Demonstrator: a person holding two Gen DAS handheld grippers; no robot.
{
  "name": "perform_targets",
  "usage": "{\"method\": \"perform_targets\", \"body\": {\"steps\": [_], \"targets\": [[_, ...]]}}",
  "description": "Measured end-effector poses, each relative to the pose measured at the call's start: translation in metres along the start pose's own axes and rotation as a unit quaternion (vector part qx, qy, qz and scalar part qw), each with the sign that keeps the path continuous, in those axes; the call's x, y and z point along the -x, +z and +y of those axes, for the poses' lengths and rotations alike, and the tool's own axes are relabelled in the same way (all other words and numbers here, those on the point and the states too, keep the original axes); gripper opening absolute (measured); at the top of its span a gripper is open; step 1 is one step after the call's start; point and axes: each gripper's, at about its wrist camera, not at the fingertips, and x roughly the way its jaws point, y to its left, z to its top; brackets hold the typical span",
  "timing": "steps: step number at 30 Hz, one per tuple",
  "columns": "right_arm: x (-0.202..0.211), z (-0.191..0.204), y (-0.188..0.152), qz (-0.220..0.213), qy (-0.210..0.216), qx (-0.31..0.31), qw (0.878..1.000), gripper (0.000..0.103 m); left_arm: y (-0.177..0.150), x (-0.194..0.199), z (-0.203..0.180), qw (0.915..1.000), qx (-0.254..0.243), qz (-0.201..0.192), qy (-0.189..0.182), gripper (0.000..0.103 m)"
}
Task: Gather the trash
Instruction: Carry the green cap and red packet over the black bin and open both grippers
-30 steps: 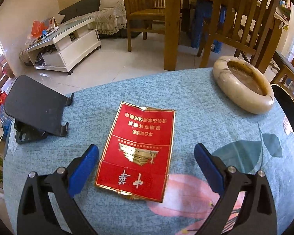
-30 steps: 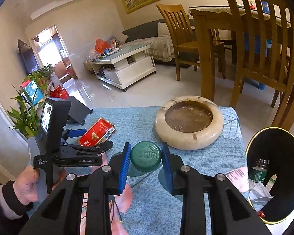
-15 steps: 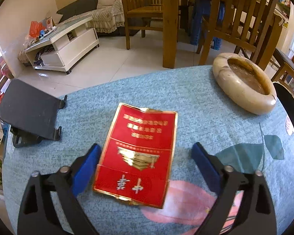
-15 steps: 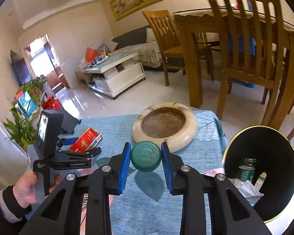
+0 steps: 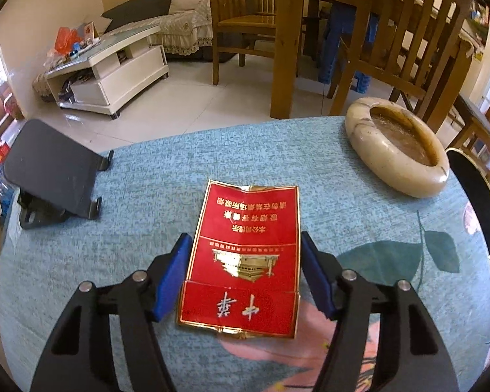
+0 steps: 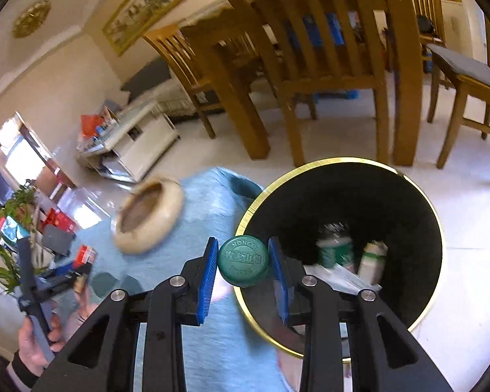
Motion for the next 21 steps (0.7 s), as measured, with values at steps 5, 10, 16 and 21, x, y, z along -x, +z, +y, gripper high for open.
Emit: {"method": "perform_targets", "body": {"steps": [5,10,16,21], "targets": [[-0.028,-0.025,0.000,0.061,-0.017,0.000,0.998,0.031,-0.004,0.003,0.007,0.9996,0.016,0.005,-0.021,0.065],[-0.035,-0.047,-0.007,0.085,-0.008,-0.006,0.996,0.032,-0.007,0.005,0.009,0.9994,0.026,-0.003,-0.021,0.065],[-0.019,-0.054,0.005,0.066,0.023,0.007,0.998,0.032,-0.013,0.006,0.002,0.9998,0.014,-0.013,-0.008,0.065],[-0.030,-0.062,0.008,0.077,0.028,0.012,0.997,0.032,-0.009,0.004,-0.004,0.9998,0.018,-0.011,0.005,0.065]]}}
